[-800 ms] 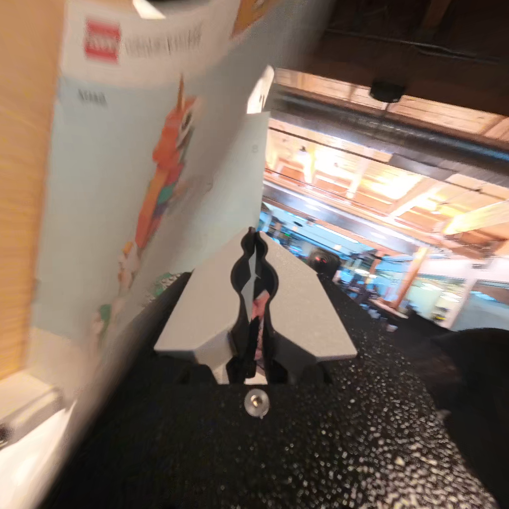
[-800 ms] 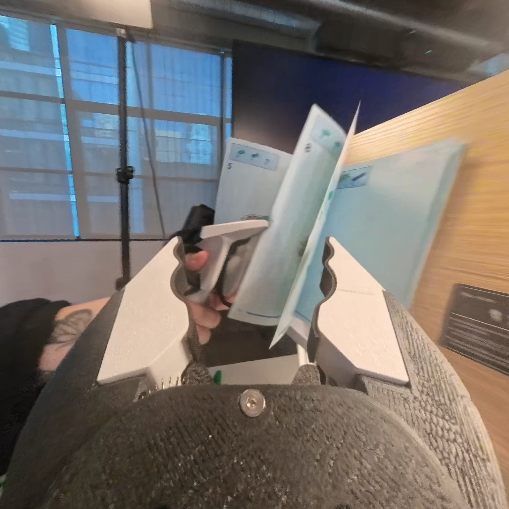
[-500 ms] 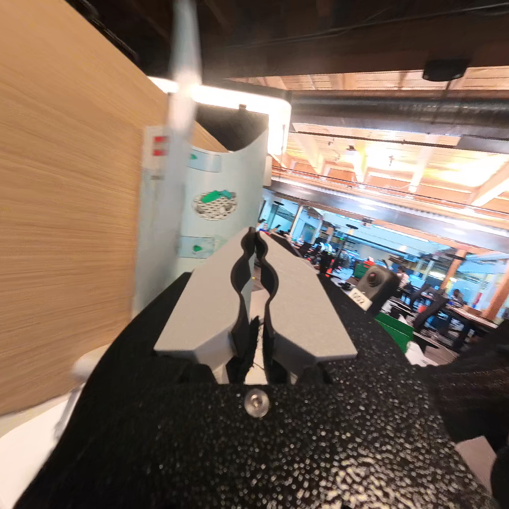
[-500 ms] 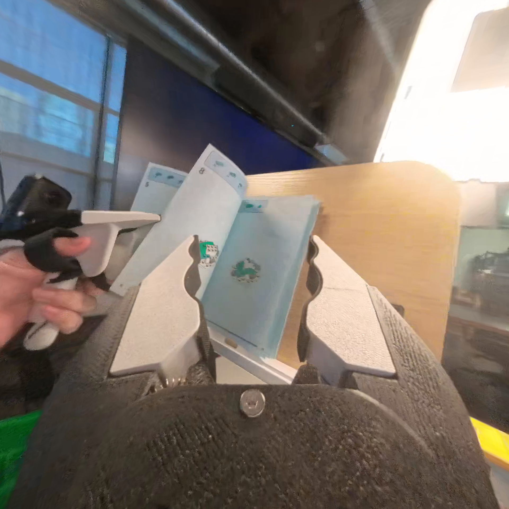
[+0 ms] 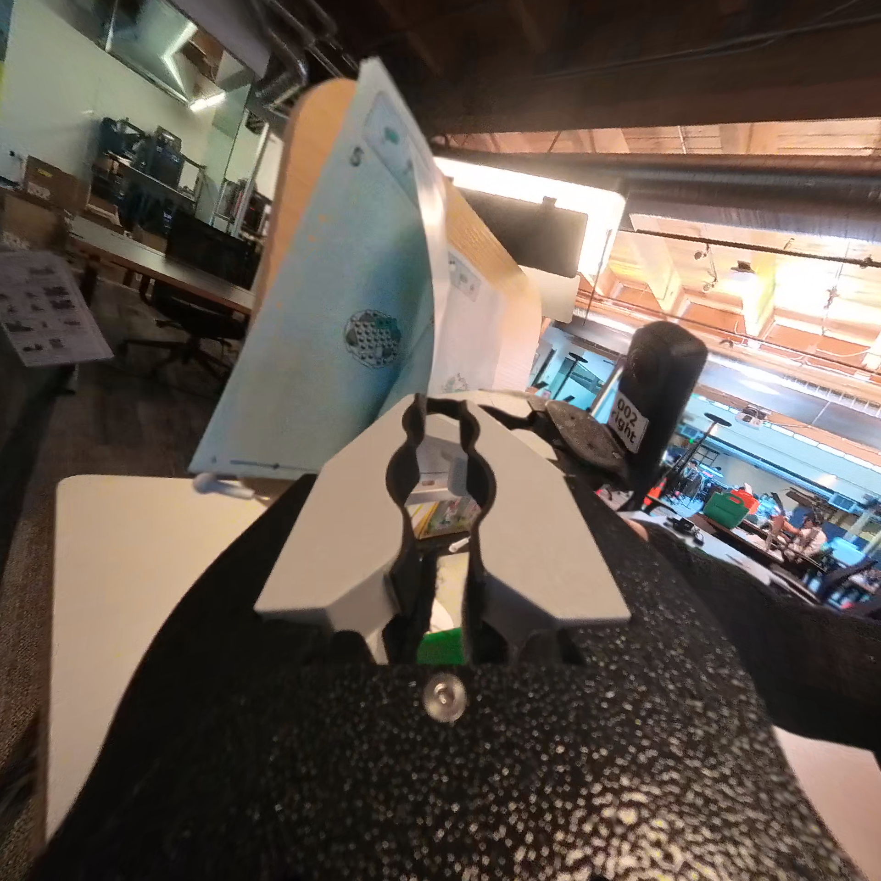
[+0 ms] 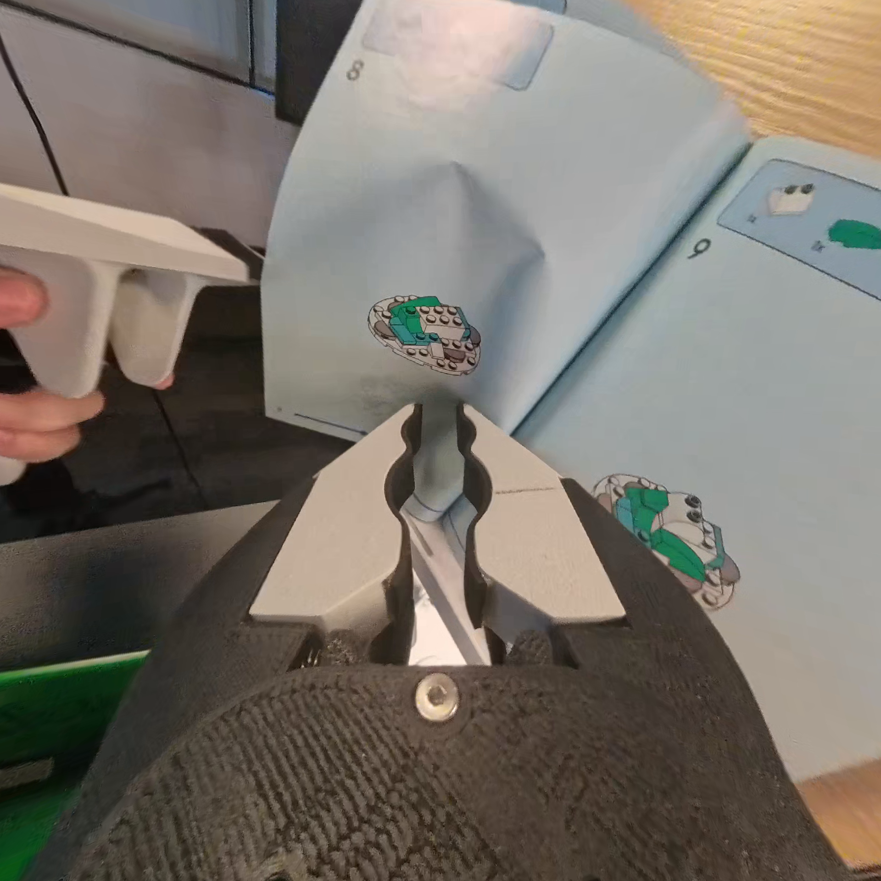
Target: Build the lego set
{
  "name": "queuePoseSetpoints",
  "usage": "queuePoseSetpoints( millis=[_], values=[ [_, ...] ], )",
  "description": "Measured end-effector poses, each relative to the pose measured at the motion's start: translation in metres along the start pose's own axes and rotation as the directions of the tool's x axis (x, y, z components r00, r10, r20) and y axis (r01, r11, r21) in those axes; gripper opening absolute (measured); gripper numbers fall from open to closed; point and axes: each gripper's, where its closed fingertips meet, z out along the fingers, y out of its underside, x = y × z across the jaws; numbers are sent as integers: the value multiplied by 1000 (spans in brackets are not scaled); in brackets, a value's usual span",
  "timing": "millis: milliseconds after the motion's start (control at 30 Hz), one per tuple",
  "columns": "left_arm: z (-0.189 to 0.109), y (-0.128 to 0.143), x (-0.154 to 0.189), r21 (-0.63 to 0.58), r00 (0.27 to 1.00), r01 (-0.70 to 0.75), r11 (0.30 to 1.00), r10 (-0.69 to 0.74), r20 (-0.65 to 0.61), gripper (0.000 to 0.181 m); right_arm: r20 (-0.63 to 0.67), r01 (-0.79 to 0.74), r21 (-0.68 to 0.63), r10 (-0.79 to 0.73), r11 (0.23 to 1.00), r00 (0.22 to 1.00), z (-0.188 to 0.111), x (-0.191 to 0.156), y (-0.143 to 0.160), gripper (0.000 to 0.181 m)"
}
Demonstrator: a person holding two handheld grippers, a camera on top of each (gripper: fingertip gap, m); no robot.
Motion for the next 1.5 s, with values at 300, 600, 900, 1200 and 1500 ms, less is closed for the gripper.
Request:
queuePoseSetpoints(
  millis=[300,600,900,1200,1500],
  values=[
    [-18,8,-52,-80,928,-148,986,167,334,84,4,74,-22,-74,997,997,6,-5,1,16],
    [41,-8,-77,-300,830,-291,909,396,394,67,60,241,-22,-240,970,969,-5,-4,6,20],
    [42,-3,-69,-233,866,-259,937,332,373,0,-27,440,-92,-444,893,896,-26,20,-4,23],
    [8,-2,-84,-16,848,-88,996,83,524,38,-36,366,-157,-376,917,926,-11,32,-5,17],
    [-20,62,-113,183,704,483,856,-504,501,70,-94,406,-172,-426,897,900,-6,36,-3,22]
  ],
)
